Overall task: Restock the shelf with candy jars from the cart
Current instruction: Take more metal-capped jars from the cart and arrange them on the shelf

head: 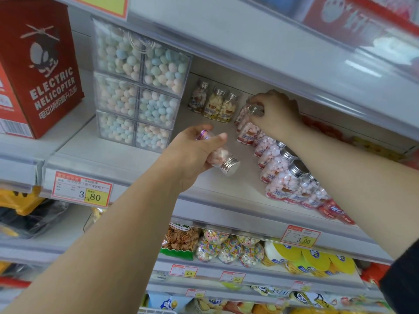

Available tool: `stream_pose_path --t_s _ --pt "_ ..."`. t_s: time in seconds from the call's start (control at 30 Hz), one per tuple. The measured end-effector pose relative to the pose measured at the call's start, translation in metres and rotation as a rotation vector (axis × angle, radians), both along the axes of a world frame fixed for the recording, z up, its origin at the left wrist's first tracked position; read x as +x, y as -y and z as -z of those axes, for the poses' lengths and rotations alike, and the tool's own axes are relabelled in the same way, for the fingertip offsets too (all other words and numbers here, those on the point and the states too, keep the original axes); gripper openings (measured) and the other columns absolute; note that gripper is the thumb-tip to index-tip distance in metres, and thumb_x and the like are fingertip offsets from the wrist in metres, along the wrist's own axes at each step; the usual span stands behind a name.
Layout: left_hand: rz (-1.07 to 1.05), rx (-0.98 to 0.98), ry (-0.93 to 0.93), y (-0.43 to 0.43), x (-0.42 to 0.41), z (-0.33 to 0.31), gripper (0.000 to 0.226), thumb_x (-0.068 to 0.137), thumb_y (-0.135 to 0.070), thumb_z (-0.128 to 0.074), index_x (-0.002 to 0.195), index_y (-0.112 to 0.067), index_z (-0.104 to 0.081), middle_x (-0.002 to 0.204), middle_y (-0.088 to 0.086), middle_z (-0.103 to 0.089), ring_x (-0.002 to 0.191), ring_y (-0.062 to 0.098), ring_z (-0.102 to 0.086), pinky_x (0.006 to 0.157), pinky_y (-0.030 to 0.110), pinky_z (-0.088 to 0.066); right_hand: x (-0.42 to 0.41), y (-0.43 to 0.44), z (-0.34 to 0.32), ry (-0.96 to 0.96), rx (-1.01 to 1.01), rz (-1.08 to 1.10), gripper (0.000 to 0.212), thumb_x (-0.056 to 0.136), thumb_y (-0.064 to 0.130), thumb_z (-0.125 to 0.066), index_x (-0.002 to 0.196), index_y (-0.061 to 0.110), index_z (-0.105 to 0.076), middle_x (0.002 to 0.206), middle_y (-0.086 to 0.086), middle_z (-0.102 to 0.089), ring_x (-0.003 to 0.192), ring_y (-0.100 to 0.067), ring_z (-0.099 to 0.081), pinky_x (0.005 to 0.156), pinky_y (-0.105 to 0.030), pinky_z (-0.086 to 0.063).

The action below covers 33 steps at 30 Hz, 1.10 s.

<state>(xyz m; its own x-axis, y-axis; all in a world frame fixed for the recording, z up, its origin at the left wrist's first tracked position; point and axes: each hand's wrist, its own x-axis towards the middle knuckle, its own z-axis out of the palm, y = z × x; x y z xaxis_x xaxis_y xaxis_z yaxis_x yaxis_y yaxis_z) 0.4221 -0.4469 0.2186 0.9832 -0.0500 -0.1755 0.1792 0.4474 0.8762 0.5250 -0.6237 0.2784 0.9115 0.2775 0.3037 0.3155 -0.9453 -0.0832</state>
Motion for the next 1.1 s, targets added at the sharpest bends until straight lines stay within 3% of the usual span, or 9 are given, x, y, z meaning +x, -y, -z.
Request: stream_pose_path --t_s 0.13,0.2,0.33,0.43,0.53,0.63,0.7,0.87,1.1 --pt "-0.064 -0.068 -0.046 0.005 0.001 0.001 0.053 0.093 -0.020 -0.067 0.138 -0.006 -0.043 0.106 0.014 -0.061 0.082 0.020 -0.066 0.073 0.033 -0.062 -0.039 -0.021 -0.009 -0.087 0.110 -0.167 0.023 0.098 0.035 -0.057 0.108 0.018 -0.069 0.104 0.003 -0.068 0.092 -0.013 -0.061 0.075 -0.024 -0.040" --pt "-0.096 -0.079 -0.063 0.007 0.003 0.001 0.053 0.093 -0.023 -0.066 0.137 -0.004 -0.042 0.122 0.019 -0.059 0.086 0.020 -0.068 0.074 0.034 -0.062 -0.057 -0.030 -0.013 -0.269 0.110 -0.208 0.037 0.099 0.046 -0.051 0.100 0.015 -0.070 0.094 0.000 -0.070 0.084 -0.017 -0.066 0.076 -0.033 -0.051" --pt "-0.152 -0.112 -0.080 0.011 0.005 0.001 0.048 0.096 -0.028 -0.062 0.132 -0.003 -0.043 0.122 0.019 -0.061 0.097 0.023 -0.069 0.080 0.036 -0.061 -0.074 -0.032 -0.016 -0.627 0.185 -0.169 0.036 0.095 0.047 -0.055 0.111 0.015 -0.062 0.095 0.004 -0.071 0.070 -0.006 -0.072 0.053 -0.017 -0.050" --pt "-0.149 0.117 -0.034 0.011 0.006 0.004 0.044 0.099 -0.035 -0.056 0.132 -0.010 -0.042 0.114 0.011 -0.063 0.100 0.025 -0.068 0.085 0.041 -0.059 -0.064 -0.024 -0.016 -0.553 0.265 -0.154 0.029 0.093 0.036 -0.064 0.112 0.015 -0.060 0.091 0.002 -0.071 0.065 -0.003 -0.068 0.052 -0.014 -0.050" --pt "-0.081 0.790 0.166 0.006 0.006 0.013 0.045 0.099 -0.033 -0.054 0.139 -0.016 -0.042 0.120 0.006 -0.063 0.107 0.027 -0.062 0.091 0.042 -0.053 -0.044 -0.010 -0.017 -0.430 0.371 -0.099 0.035 0.083 0.036 -0.076 0.112 0.022 -0.063 0.098 -0.004 -0.072 0.082 -0.017 -0.070 0.079 -0.036 -0.059" --pt "0.049 1.229 0.277 0.005 0.003 0.019 0.039 0.100 -0.026 -0.053 0.138 -0.022 -0.050 0.128 0.005 -0.060 0.112 0.027 -0.059 0.096 0.040 -0.051 -0.031 0.004 -0.016 -0.298 0.273 -0.051 0.033 0.081 0.035 -0.078 0.110 0.025 -0.066 0.092 0.008 -0.063 0.081 -0.008 -0.061 0.076 -0.015 -0.049" --pt "0.088 1.321 0.295 0.005 0.000 0.021 0.034 0.100 -0.024 -0.051 0.133 -0.024 -0.057 0.130 0.004 -0.060 0.114 0.026 -0.059 0.098 0.040 -0.050 -0.027 0.009 -0.013 -0.230 0.166 -0.046 0.031 0.084 0.028 -0.076 0.113 0.021 -0.067 0.088 0.009 -0.058 0.072 -0.002 -0.051 0.061 -0.008 -0.038" --pt "0.064 1.352 0.322 0.002 -0.002 0.024 0.032 0.098 -0.022 -0.053 0.129 -0.025 -0.060 0.127 0.000 -0.062 0.113 0.022 -0.060 0.095 0.040 -0.051 -0.017 0.014 -0.005 -0.165 0.102 -0.026 0.035 0.080 0.023 -0.080 0.113 0.018 -0.067 0.101 -0.005 -0.064 0.091 -0.019 -0.058 0.078 -0.028 -0.042" --pt "0.051 1.376 0.340 0.003 -0.005 0.023 0.032 0.099 -0.023 -0.054 0.130 -0.025 -0.059 0.129 -0.001 -0.061 0.114 0.022 -0.060 0.095 0.041 -0.052 -0.008 0.021 0.002 -0.101 0.092 0.029 0.035 0.074 0.026 -0.085 0.100 0.014 -0.065 0.097 -0.005 -0.067 0.088 -0.023 -0.061 0.082 -0.035 -0.049"
